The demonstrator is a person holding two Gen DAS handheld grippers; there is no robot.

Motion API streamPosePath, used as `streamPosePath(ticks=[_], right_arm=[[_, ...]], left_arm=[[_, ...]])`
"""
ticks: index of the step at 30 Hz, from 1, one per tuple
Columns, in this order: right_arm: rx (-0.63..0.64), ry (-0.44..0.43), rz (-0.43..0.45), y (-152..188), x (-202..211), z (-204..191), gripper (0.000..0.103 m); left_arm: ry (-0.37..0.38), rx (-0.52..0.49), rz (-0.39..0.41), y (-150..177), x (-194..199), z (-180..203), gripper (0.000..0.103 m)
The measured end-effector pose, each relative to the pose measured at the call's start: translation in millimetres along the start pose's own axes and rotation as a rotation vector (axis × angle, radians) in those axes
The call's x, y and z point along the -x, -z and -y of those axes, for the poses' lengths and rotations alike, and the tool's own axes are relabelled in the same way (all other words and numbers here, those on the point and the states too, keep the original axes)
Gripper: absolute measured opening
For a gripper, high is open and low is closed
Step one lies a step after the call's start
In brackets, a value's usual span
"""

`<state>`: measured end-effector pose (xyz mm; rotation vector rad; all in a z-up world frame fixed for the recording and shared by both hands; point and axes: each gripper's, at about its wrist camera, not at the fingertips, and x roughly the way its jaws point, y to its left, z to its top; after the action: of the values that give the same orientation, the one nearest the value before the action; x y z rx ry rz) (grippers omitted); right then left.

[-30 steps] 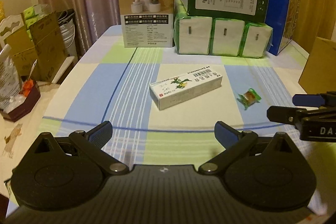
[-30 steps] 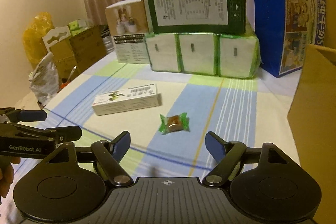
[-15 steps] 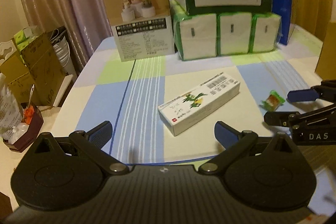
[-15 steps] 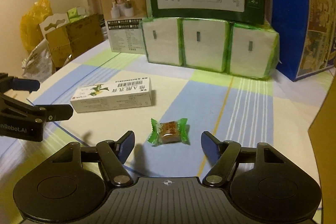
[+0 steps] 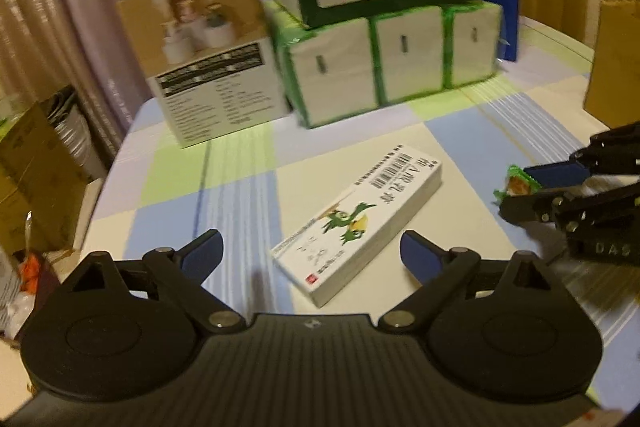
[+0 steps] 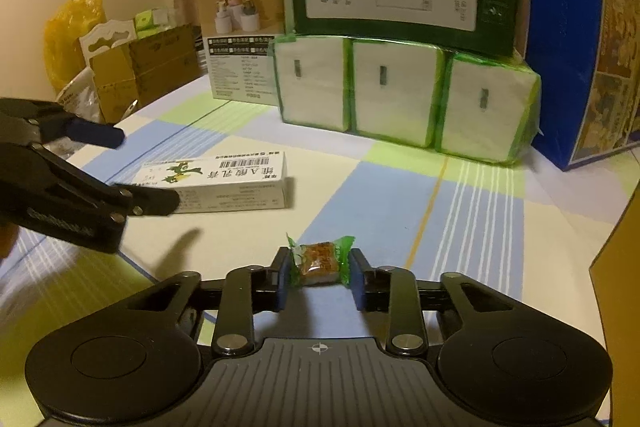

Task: Organize objects
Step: 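Grasp the white medicine box with the left tool while the right tool grasps the green candy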

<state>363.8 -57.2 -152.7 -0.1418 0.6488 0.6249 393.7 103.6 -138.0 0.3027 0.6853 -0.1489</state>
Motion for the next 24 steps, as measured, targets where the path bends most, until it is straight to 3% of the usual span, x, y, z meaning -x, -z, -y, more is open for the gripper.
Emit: streamPosePath(ticks=[5, 8, 14, 17, 19, 24], right_arm=[[-0.01, 0.007, -0.004, 2, 3, 0, 0.026], [-0.014, 0.016, -0.009, 1, 5, -1, 0.025], [-0.029, 0.036, -0.022, 1, 10, 1, 0.025], [-0.038, 0.045, -0.032, 2, 13, 2, 0.025], [-0.042, 0.047, -0.037, 3, 16, 4, 0.025], [-0.068, 0.056, -0.055, 6, 26, 8, 0.025]], left_arm=[[0.064, -0.07, -0.016, -7, -16, 5, 0.092], [0.094, -0.098, -0.047, -11, -25, 9, 0.086], [0.124, -0.106, -0.072, -15, -26, 16, 0.07], [0.118, -0.097, -0.085, -16, -20, 20, 0.056], [0.116, -0.078, -0.095, -15, -10, 21, 0.043], [0.121, 0.019, -0.116, -4, 22, 28, 0.033]])
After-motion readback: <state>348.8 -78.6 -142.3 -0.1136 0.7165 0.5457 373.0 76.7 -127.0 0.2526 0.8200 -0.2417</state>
